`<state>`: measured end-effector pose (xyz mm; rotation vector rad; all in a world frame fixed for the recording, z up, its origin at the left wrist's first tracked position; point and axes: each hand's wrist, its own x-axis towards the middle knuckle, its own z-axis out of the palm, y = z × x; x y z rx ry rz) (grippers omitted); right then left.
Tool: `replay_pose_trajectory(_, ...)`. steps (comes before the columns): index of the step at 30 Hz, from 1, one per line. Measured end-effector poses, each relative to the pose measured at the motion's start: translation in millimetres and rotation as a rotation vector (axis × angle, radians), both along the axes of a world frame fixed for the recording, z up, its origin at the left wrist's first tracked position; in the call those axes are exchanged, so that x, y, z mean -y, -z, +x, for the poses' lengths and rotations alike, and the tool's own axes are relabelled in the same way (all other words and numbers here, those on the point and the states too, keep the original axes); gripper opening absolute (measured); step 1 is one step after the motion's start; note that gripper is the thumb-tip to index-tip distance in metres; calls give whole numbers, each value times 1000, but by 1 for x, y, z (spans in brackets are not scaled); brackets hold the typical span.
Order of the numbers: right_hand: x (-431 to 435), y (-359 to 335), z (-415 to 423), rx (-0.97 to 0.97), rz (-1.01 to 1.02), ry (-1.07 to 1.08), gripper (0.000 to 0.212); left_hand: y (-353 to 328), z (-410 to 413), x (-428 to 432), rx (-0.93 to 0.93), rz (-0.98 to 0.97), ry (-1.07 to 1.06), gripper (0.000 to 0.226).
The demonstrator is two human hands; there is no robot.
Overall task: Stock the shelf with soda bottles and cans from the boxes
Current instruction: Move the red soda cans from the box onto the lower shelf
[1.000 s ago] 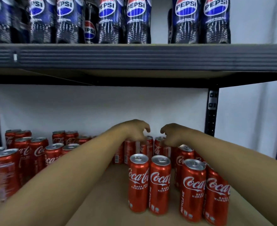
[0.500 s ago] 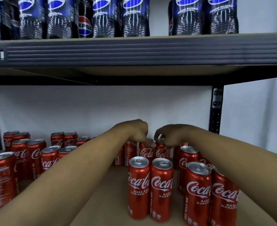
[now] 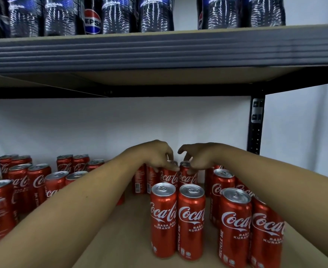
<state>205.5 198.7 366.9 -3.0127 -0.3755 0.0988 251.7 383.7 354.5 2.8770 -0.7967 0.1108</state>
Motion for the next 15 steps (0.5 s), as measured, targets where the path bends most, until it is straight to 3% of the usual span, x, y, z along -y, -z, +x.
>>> replay_pose_trajectory(3, 0, -2, 2, -38, 36, -6, 87, 5, 2, 0, 94, 17, -42, 64)
replay_pose_trajectory(6, -1, 0, 2, 13, 0, 6, 85, 6, 4, -4, 45, 17, 2, 65)
replay_pose_trajectory(9, -4, 3, 2, 23, -23, -13, 69, 9, 2, -6, -62, -103, 29, 57)
replay_pose_trajectory(15, -4, 3, 1, 39, -37, -39, 47, 14, 0, -6, 15, -133, 24, 57)
